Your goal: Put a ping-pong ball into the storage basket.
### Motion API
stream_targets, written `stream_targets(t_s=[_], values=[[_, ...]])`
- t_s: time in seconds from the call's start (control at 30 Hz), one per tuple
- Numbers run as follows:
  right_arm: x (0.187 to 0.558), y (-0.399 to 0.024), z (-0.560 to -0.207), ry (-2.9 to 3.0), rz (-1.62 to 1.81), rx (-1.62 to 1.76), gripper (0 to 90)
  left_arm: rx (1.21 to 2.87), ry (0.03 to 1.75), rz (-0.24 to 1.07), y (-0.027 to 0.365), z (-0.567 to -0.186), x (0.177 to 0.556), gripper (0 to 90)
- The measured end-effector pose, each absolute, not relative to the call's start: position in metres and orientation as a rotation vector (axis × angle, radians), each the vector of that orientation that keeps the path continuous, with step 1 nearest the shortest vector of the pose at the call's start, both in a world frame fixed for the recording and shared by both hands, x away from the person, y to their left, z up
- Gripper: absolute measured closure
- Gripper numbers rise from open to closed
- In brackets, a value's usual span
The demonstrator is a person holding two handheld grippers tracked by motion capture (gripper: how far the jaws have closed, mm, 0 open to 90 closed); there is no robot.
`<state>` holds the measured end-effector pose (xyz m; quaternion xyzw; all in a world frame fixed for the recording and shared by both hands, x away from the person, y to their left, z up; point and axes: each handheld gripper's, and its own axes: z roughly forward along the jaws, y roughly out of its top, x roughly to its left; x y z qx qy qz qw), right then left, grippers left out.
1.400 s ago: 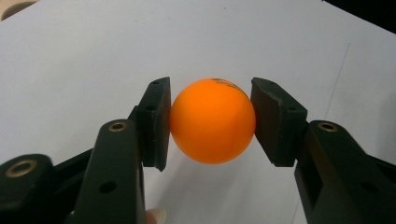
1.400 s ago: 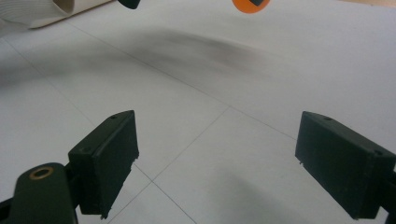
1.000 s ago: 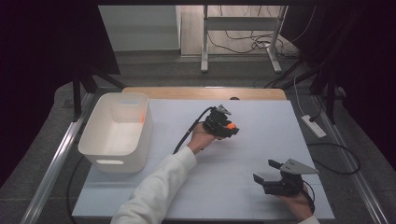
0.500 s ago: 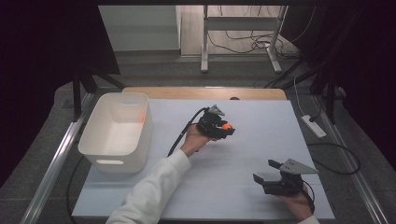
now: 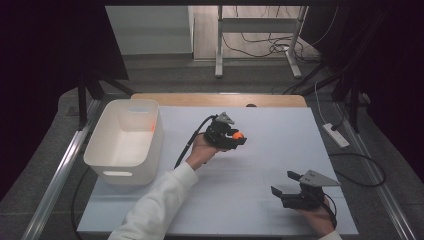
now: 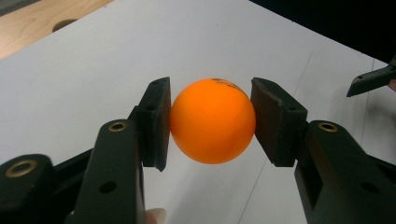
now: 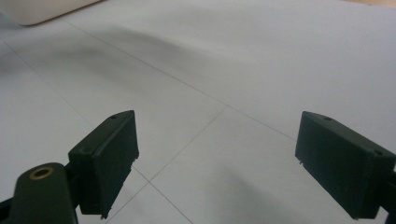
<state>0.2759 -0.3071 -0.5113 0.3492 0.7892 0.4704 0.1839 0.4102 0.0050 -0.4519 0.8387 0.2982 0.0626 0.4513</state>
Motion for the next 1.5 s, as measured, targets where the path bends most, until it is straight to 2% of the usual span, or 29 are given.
stream_targets(t_s=[1.5], values=[[0.276, -0.308, -0.511, 2.221, 1.323, 0.989, 13.2, 2.035, 0.717, 0.248, 0.049, -0.42, 0.382, 50.7]])
